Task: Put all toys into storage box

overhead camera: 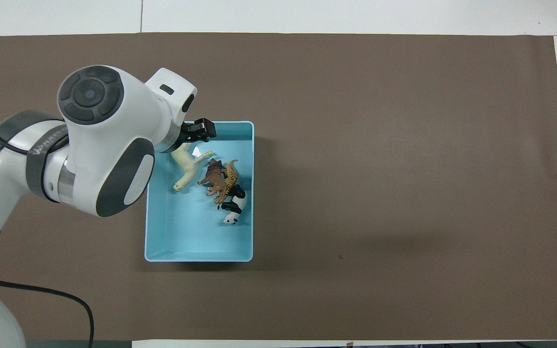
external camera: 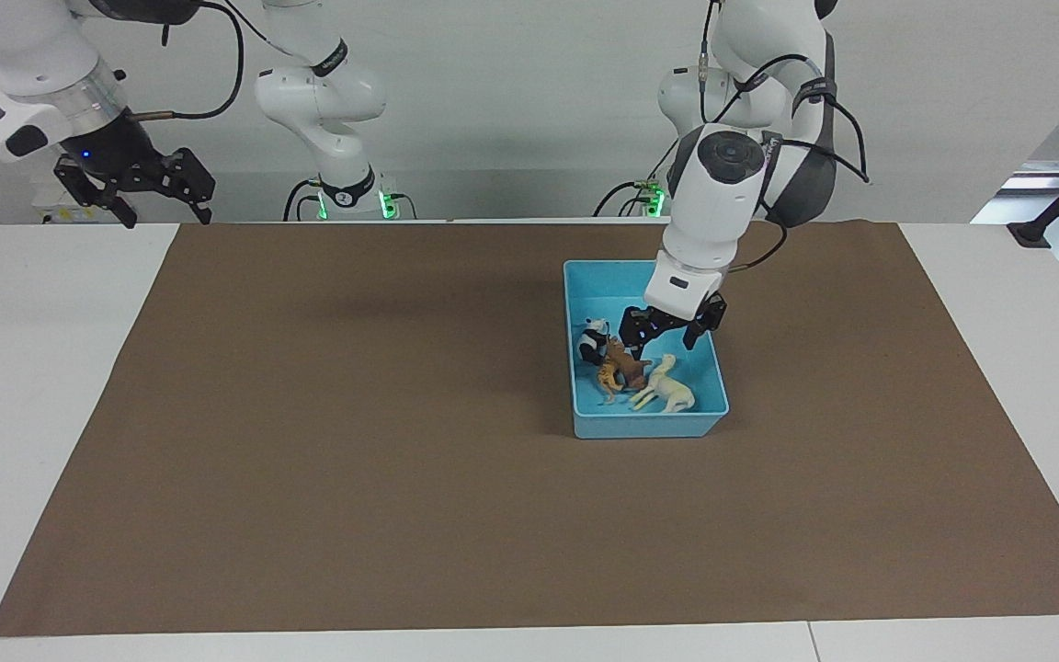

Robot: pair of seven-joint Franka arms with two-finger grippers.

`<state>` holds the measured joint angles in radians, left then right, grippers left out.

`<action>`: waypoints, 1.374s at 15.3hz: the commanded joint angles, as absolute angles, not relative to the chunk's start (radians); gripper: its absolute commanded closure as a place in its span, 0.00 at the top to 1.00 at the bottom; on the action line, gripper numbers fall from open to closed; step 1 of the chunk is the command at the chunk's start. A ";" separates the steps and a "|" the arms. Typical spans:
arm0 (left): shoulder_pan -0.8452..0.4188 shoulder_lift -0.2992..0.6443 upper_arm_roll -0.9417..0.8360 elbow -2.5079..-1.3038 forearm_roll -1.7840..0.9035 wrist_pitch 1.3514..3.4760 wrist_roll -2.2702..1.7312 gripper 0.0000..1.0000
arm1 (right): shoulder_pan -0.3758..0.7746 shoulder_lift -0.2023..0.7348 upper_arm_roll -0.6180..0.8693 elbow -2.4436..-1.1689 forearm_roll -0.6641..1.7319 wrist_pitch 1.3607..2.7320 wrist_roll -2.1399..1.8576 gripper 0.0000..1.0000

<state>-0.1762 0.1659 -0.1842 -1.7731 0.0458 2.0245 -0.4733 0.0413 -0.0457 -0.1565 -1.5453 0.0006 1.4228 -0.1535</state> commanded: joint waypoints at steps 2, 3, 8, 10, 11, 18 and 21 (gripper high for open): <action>0.018 0.088 -0.183 -1.732 0.029 1.902 -0.209 1.00 | 0.023 -0.092 -0.135 -1.591 -0.025 1.453 -0.167 1.00; 0.061 0.069 -0.183 -1.724 0.029 1.878 -0.171 1.00 | 0.023 -0.094 -0.135 -1.592 -0.023 1.456 -0.166 1.00; 0.178 -0.018 -0.179 -1.681 0.034 1.691 -0.112 1.00 | 0.023 -0.098 -0.133 -1.592 -0.021 1.448 -0.160 1.00; 0.204 -0.040 -0.179 -1.695 0.031 1.616 -0.094 1.00 | 0.025 -0.101 -0.133 -1.603 -0.025 1.459 -0.134 1.00; 0.207 -0.044 -0.179 -1.695 0.032 1.602 -0.086 1.00 | 0.023 -0.101 -0.133 -1.603 -0.032 1.457 -0.135 1.00; 0.062 -0.002 -0.035 -1.618 0.029 1.560 -0.091 1.00 | 0.037 -0.100 -0.133 -1.601 -0.041 1.457 -0.127 1.00; 0.020 0.003 0.041 -1.594 0.031 1.557 -0.087 1.00 | 0.037 -0.098 -0.133 -1.598 -0.041 1.454 -0.127 1.00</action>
<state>0.0519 -0.0188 -0.0019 -1.6446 0.0427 1.5932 -0.1033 0.0435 -0.0717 -0.1470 -1.5665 -0.0229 1.4327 -0.1469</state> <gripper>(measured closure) 0.000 0.000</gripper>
